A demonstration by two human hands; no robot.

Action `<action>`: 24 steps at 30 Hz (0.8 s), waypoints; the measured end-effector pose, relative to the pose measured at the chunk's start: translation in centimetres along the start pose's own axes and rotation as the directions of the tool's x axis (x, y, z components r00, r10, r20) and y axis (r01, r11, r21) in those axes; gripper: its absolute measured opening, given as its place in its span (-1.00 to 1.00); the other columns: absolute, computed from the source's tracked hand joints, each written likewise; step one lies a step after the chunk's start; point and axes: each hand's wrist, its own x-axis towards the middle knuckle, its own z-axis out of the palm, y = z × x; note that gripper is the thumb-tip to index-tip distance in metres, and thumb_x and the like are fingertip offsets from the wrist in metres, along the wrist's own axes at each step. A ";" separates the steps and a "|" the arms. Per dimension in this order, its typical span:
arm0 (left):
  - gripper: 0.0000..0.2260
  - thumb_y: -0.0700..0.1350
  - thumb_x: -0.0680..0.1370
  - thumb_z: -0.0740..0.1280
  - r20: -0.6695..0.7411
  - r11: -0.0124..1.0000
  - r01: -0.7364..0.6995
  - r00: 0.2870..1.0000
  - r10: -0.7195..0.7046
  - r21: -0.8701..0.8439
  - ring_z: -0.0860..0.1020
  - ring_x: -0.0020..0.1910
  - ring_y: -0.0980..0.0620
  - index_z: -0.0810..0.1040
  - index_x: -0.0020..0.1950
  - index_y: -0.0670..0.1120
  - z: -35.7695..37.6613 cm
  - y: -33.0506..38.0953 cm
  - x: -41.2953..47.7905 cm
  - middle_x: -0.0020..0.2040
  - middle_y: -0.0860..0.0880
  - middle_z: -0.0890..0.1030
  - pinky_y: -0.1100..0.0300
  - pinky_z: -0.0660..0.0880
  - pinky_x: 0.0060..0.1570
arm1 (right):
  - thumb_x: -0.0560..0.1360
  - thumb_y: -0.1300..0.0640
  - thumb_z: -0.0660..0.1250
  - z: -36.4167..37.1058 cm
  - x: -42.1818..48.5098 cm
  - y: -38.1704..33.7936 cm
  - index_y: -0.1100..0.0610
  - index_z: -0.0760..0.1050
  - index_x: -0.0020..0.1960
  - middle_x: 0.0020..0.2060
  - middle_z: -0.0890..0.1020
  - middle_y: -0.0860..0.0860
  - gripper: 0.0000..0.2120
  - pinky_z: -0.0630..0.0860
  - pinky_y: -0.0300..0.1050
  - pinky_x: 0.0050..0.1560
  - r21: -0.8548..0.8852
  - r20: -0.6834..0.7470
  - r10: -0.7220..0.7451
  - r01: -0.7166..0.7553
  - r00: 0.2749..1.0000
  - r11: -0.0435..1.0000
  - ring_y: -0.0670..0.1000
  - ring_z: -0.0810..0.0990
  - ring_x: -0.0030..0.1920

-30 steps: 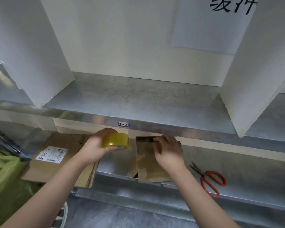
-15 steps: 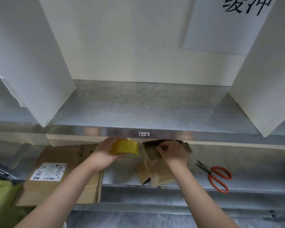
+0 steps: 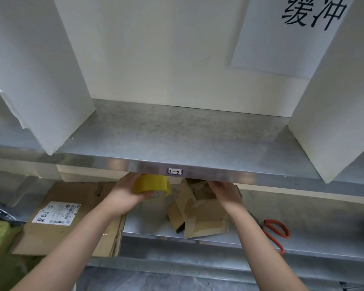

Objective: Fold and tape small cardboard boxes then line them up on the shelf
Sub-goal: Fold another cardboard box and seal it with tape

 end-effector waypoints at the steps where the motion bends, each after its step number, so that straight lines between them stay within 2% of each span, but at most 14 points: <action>1: -0.69 0.03 0.38 0.55 -0.042 0.999 0.006 0.999 -0.008 -0.037 0.57 0.00 0.10 0.52 0.03 0.18 -0.1 0.4 -0.2 0.02 0.07 0.61 0.15 0.49 0.00 | 0.58 -0.18 0.22 -0.3 0.0 0.3 -0.03 0.47 0.22 0.10 0.57 -0.05 -0.69 0.42 -0.06 0.15 0.084 0.012 0.011 -0.012 1.000 0.996 0.01 0.52 0.09; 2: -0.70 0.03 0.37 0.56 -0.079 0.996 0.012 0.997 -0.019 -0.083 0.59 -0.02 0.11 0.52 0.00 0.19 -0.4 0.8 -0.5 0.00 0.08 0.63 0.16 0.51 -0.01 | 0.59 -0.16 0.21 -0.5 -0.1 0.5 -0.03 0.47 0.23 0.14 0.58 -0.06 -0.69 0.44 0.01 0.24 0.148 0.038 0.013 -0.018 0.999 0.989 0.02 0.53 0.16; 4: -0.71 0.09 0.32 0.54 -0.103 0.990 0.001 0.995 -0.015 -0.140 0.61 -0.05 0.16 0.55 -0.03 0.17 -0.9 1.6 -1.0 -0.03 0.10 0.65 0.18 0.54 -0.01 | 0.61 -0.13 0.19 -0.3 -0.4 0.8 -0.05 0.49 0.18 0.10 0.59 -0.10 -0.76 0.46 0.04 0.30 0.127 0.110 -0.033 0.019 0.993 0.992 0.02 0.54 0.20; 6: -0.72 0.12 0.31 0.51 -0.088 0.988 -0.033 0.996 0.020 -0.149 0.61 -0.07 0.24 0.56 -0.03 0.20 -1.2 2.4 -1.7 -0.06 0.17 0.66 0.27 0.52 -0.04 | 0.63 -0.06 0.20 0.1 -0.6 0.7 0.00 0.50 0.12 0.05 0.60 -0.04 -0.81 0.54 -0.02 0.20 0.172 0.159 -0.052 0.024 0.986 0.985 0.02 0.57 0.17; 9: -0.67 0.12 0.31 0.52 -0.108 0.989 -0.031 0.994 0.015 -0.141 0.57 -0.05 0.33 0.51 0.01 0.22 -1.1 3.2 -2.4 -0.06 0.26 0.63 0.43 0.44 -0.08 | 0.62 0.07 0.26 0.0 -0.8 0.5 0.07 0.52 0.05 0.02 0.61 0.04 -0.90 0.62 -0.15 -0.08 0.464 0.144 0.016 -0.082 0.989 0.882 0.00 0.62 0.08; 10: -0.64 0.10 0.32 0.53 -0.117 0.992 -0.020 0.993 0.006 -0.121 0.56 -0.03 0.30 0.48 0.04 0.21 -1.0 3.4 -2.6 -0.02 0.23 0.61 0.41 0.44 -0.06 | 0.62 0.09 0.26 -0.4 -0.8 0.5 0.08 0.51 0.02 -0.01 0.62 0.05 -0.92 0.62 -0.16 -0.10 0.481 0.115 0.023 -0.076 0.993 0.873 0.00 0.63 0.03; 14: -0.60 0.02 0.37 0.55 -0.134 0.998 -0.023 0.991 0.015 -0.056 0.52 0.01 0.25 0.42 0.07 0.19 -0.4 4.7 -3.0 0.02 0.17 0.56 0.33 0.44 -0.06 | 0.61 0.09 0.26 -2.0 -0.7 1.6 0.07 0.50 -0.04 -0.09 0.61 0.03 -0.91 0.58 -0.17 -0.15 0.384 0.006 0.004 -0.006 1.000 0.923 0.05 0.62 -0.08; 16: -0.65 0.03 0.36 0.55 -0.130 0.998 -0.028 0.991 0.022 -0.048 0.54 -0.04 0.23 0.45 0.02 0.16 -0.1 5.8 -3.0 -0.02 0.14 0.58 0.29 0.48 -0.07 | 0.63 0.04 0.22 -3.1 -0.5 2.1 0.03 0.49 0.04 -0.04 0.60 -0.03 -0.90 0.53 -0.12 -0.06 0.206 -0.051 -0.027 0.037 0.998 0.978 0.05 0.59 -0.02; 18: -0.70 0.02 0.36 0.55 -0.108 0.998 -0.042 0.993 0.036 -0.056 0.58 -0.07 0.23 0.51 -0.01 0.15 0.4 7.0 -2.9 -0.05 0.11 0.62 0.24 0.53 -0.04 | 0.63 0.02 0.16 -4.1 -0.3 2.6 0.01 0.48 -0.01 -0.07 0.61 -0.04 -0.85 0.49 -0.05 -0.04 0.067 -0.086 -0.078 0.084 0.993 0.994 0.06 0.58 -0.05; 20: -0.67 0.02 0.35 0.55 -0.085 0.993 -0.053 0.995 0.044 -0.104 0.59 -0.04 0.27 0.54 0.05 0.15 1.0 8.3 -2.6 0.00 0.14 0.64 0.34 0.52 -0.02 | 0.63 0.03 0.13 -5.0 -0.1 2.7 0.00 0.46 -0.09 -0.09 0.61 -0.01 -0.82 0.52 0.02 -0.01 0.039 -0.102 -0.088 0.092 0.991 0.995 0.05 0.58 -0.09; 22: -0.59 0.09 0.30 0.55 -0.062 0.986 -0.039 0.998 0.030 -0.162 0.57 -0.01 0.36 0.53 0.09 0.19 1.7 9.4 -2.1 0.02 0.21 0.63 0.52 0.46 -0.08 | 0.64 0.04 0.13 -5.8 0.2 2.8 0.04 0.48 -0.02 -0.07 0.61 -0.01 -0.83 0.57 0.04 0.01 0.075 -0.108 -0.067 0.075 0.992 0.994 0.02 0.59 -0.09; 24: -0.56 0.19 0.23 0.53 -0.032 0.984 -0.010 0.999 0.004 -0.178 0.55 -0.01 0.41 0.51 0.07 0.27 2.5 10.0 -1.5 0.02 0.31 0.60 0.57 0.42 -0.09 | 0.64 0.07 0.15 -6.3 0.5 3.3 0.12 0.48 0.06 -0.09 0.61 -0.02 -0.82 0.60 -0.05 -0.11 0.139 -0.121 -0.050 0.067 0.991 0.988 -0.04 0.60 -0.15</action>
